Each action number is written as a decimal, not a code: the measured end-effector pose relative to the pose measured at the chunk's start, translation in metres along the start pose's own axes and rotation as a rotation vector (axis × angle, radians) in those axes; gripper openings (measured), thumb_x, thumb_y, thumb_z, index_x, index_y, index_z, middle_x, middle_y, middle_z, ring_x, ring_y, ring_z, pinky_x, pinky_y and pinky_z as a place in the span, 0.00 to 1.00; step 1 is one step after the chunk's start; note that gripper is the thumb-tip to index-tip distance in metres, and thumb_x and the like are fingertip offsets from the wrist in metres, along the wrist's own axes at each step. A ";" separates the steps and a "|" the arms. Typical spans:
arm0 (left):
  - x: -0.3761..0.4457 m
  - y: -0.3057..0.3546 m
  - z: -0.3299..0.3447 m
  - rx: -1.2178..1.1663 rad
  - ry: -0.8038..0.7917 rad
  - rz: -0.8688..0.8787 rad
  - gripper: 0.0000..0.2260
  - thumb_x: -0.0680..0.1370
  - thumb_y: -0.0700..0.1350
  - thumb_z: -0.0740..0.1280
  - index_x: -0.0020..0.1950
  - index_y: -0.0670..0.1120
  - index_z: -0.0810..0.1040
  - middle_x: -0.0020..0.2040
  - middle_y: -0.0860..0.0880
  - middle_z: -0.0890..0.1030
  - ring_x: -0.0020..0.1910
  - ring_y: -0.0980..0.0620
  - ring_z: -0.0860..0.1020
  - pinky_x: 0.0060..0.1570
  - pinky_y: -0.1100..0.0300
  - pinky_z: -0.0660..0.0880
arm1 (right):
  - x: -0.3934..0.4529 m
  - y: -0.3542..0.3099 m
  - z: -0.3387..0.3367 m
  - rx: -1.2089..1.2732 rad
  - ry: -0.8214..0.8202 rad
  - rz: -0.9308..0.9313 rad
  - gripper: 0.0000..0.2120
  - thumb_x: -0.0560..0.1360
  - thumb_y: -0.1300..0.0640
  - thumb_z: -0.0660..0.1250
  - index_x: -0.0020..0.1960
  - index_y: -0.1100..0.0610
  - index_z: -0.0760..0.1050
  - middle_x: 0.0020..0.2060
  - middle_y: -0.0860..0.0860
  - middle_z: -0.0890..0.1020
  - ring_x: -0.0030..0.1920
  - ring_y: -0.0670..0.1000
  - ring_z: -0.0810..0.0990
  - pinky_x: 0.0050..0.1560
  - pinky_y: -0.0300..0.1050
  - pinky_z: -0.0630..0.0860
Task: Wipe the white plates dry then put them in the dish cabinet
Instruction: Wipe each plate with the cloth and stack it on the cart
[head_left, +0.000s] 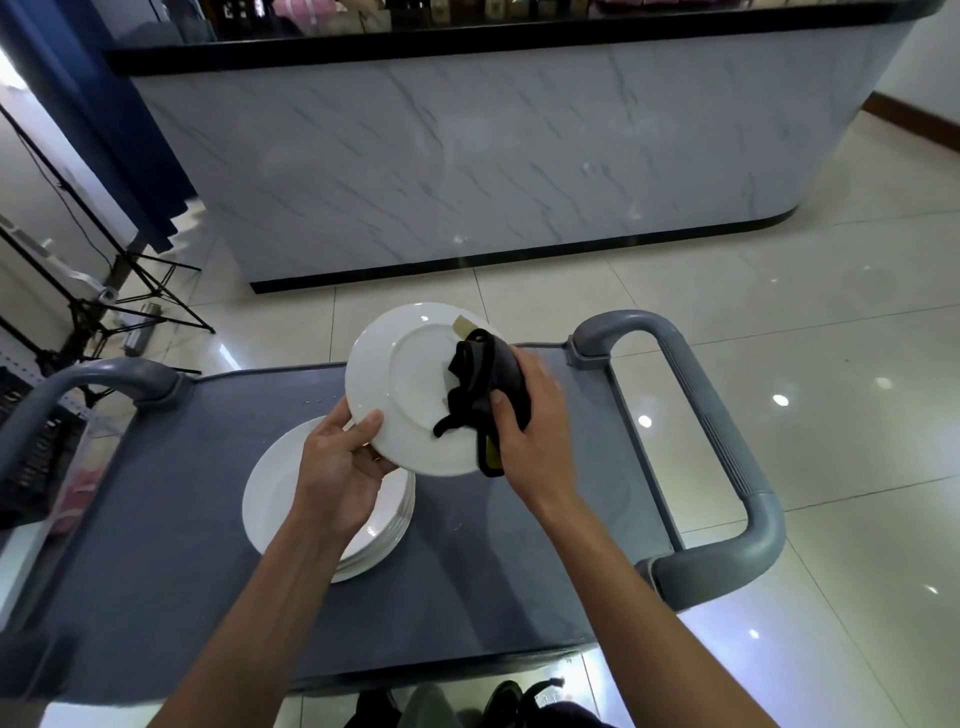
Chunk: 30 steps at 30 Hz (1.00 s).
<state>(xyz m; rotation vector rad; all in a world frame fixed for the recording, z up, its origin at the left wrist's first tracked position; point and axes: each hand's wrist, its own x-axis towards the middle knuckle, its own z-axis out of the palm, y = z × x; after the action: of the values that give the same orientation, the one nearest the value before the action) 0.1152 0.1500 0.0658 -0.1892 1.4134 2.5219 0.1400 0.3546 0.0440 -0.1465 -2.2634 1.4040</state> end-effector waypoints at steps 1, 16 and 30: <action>0.001 0.001 0.001 -0.017 0.005 0.002 0.21 0.74 0.39 0.66 0.67 0.42 0.76 0.62 0.40 0.81 0.56 0.42 0.82 0.49 0.44 0.82 | -0.004 -0.001 0.002 -0.012 0.007 -0.007 0.23 0.80 0.59 0.65 0.74 0.54 0.68 0.70 0.51 0.73 0.71 0.54 0.69 0.71 0.58 0.67; 0.010 0.005 -0.007 -0.089 0.054 -0.011 0.17 0.80 0.36 0.61 0.69 0.42 0.75 0.62 0.41 0.81 0.57 0.42 0.83 0.47 0.45 0.82 | -0.041 -0.007 0.036 -0.051 0.076 -0.003 0.24 0.83 0.58 0.61 0.78 0.51 0.63 0.76 0.48 0.65 0.77 0.51 0.59 0.77 0.53 0.60; 0.005 0.010 -0.010 0.145 -0.109 -0.036 0.16 0.73 0.38 0.69 0.60 0.48 0.83 0.58 0.40 0.83 0.53 0.41 0.83 0.44 0.42 0.82 | 0.045 -0.004 -0.005 -0.086 -0.061 -0.074 0.24 0.81 0.66 0.60 0.76 0.58 0.67 0.70 0.53 0.75 0.70 0.53 0.72 0.71 0.55 0.68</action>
<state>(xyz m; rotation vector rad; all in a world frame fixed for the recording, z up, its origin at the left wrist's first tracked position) 0.1071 0.1371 0.0674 -0.0494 1.5278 2.3514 0.1028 0.3717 0.0642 -0.0482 -2.3553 1.2901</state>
